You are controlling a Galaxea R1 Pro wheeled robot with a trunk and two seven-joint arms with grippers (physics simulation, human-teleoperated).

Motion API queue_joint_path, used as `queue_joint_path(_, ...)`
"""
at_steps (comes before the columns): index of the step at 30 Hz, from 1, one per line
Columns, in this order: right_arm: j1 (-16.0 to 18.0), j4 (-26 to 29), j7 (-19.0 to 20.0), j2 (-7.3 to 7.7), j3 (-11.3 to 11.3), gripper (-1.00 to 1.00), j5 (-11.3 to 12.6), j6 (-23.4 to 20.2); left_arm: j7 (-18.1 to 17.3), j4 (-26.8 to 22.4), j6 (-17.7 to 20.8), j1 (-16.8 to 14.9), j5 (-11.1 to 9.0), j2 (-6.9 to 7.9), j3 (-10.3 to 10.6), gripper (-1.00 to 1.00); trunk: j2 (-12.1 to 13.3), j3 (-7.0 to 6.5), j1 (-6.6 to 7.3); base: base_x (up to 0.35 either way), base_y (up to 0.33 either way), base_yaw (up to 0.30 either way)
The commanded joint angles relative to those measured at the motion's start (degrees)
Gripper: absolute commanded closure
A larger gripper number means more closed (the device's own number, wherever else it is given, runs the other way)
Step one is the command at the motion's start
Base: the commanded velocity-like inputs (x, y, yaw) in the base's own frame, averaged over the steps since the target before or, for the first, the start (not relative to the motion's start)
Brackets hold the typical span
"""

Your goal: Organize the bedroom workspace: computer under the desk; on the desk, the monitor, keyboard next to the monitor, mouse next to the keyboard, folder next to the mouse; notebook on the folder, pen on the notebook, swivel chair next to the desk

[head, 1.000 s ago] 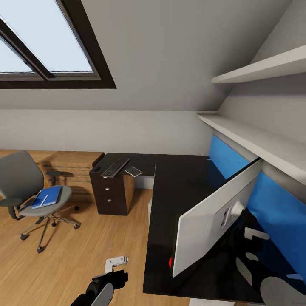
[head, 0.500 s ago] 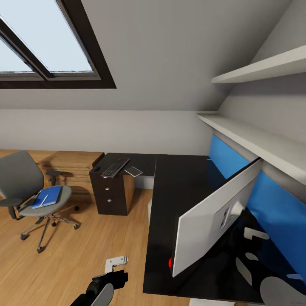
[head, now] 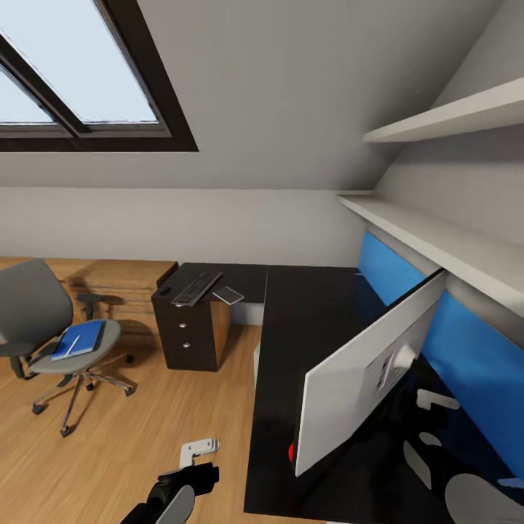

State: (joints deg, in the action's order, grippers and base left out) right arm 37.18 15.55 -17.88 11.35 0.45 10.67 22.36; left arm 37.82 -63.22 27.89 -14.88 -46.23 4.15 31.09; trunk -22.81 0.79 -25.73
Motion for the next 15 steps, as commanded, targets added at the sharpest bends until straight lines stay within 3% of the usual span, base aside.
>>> queue_joint_path(1, 0.1, 0.1, 0.0, 0.0, 0.0, 1.0, -0.1, 0.3, 0.5, -0.1, 0.0, -0.1, -0.4, 0.06, 0.2, -1.0, -0.1, 0.07, -0.05, 0.271, 0.0, 0.0)
queue_joint_path(15, 0.1, 0.0, 0.0, 0.01, 0.0, 1.0, -0.1, 0.3, 0.5, -0.1, 0.0, -0.1, -0.4, 0.06, 0.2, -1.0, -0.1, 0.07, -0.05, 0.316, 0.0, 0.0)
